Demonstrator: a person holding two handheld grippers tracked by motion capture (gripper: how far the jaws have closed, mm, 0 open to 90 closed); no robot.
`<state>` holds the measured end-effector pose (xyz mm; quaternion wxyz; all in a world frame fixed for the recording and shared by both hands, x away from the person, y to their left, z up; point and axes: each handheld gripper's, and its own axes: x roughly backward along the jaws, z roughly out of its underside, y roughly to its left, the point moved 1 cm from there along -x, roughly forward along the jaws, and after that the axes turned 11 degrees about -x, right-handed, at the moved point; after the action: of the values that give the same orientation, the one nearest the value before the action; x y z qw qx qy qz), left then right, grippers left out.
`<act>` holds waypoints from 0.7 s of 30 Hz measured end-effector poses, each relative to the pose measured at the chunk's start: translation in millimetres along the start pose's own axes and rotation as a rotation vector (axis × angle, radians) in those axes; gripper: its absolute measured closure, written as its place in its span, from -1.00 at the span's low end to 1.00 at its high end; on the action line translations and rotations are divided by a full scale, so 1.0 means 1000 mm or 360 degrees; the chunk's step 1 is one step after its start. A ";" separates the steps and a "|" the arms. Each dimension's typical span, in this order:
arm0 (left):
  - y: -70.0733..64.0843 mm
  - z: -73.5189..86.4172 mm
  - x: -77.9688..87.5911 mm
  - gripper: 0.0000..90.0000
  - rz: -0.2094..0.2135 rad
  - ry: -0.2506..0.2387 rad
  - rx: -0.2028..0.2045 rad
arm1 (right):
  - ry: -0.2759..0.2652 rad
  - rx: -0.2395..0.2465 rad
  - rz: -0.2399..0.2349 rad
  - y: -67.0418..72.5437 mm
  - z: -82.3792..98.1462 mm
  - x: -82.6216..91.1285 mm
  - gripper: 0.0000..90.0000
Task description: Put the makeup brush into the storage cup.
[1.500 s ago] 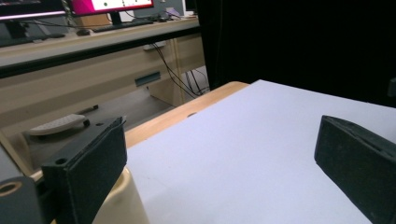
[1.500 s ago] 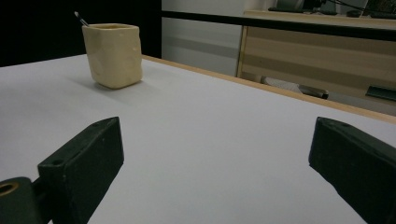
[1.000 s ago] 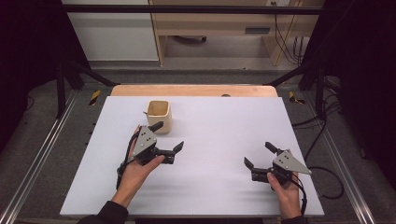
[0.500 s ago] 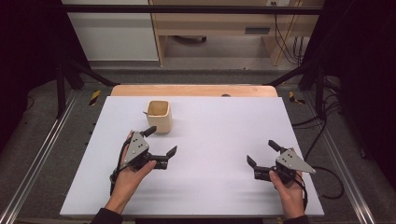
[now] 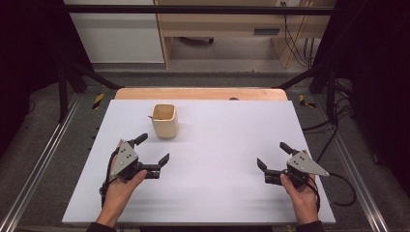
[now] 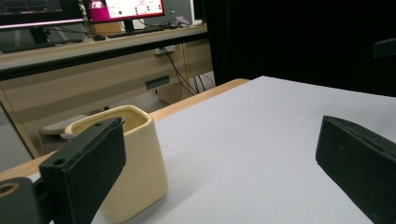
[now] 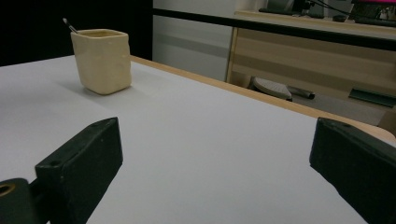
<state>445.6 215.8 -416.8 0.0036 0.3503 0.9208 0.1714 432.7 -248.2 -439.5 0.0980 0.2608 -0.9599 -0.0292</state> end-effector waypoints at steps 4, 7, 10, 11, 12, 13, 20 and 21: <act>0.003 0.007 0.008 -0.96 -0.0024 0.0011 0.0014 | 0.0007 -0.0003 -0.0005 -0.001 -0.002 0.001 -0.93; 0.006 0.012 0.015 -0.96 -0.0045 0.0006 0.0019 | 0.0008 -0.0007 0.0002 -0.002 -0.002 0.003 -0.93; 0.008 0.015 0.023 -0.96 -0.0074 -0.0001 0.0019 | 0.0011 -0.0008 0.0009 -0.004 -0.002 0.004 -0.94; 0.009 0.016 0.026 -0.96 -0.0083 -0.0003 0.0018 | 0.0010 -0.0012 0.0012 -0.005 -0.002 0.005 -0.93; 0.011 0.018 0.028 -0.96 -0.0090 -0.0002 0.0018 | 0.0005 -0.0013 0.0014 -0.006 -0.002 0.006 -0.94; 0.012 0.019 0.030 -0.96 -0.0097 -0.0002 0.0023 | 0.0006 -0.0019 0.0019 -0.007 -0.002 0.007 -0.94; 0.017 0.026 0.041 -0.96 -0.0139 0.0008 0.0022 | -0.0007 -0.0020 0.0038 -0.012 -0.001 0.013 -0.93; 0.018 0.028 0.042 -0.96 -0.0142 0.0012 0.0024 | -0.0008 -0.0017 0.0041 -0.013 -0.001 0.014 -0.93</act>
<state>429.0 263.7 -432.6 0.0050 0.3083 0.9368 0.1656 427.3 -266.5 -437.9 0.0975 0.2478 -0.9633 -0.0336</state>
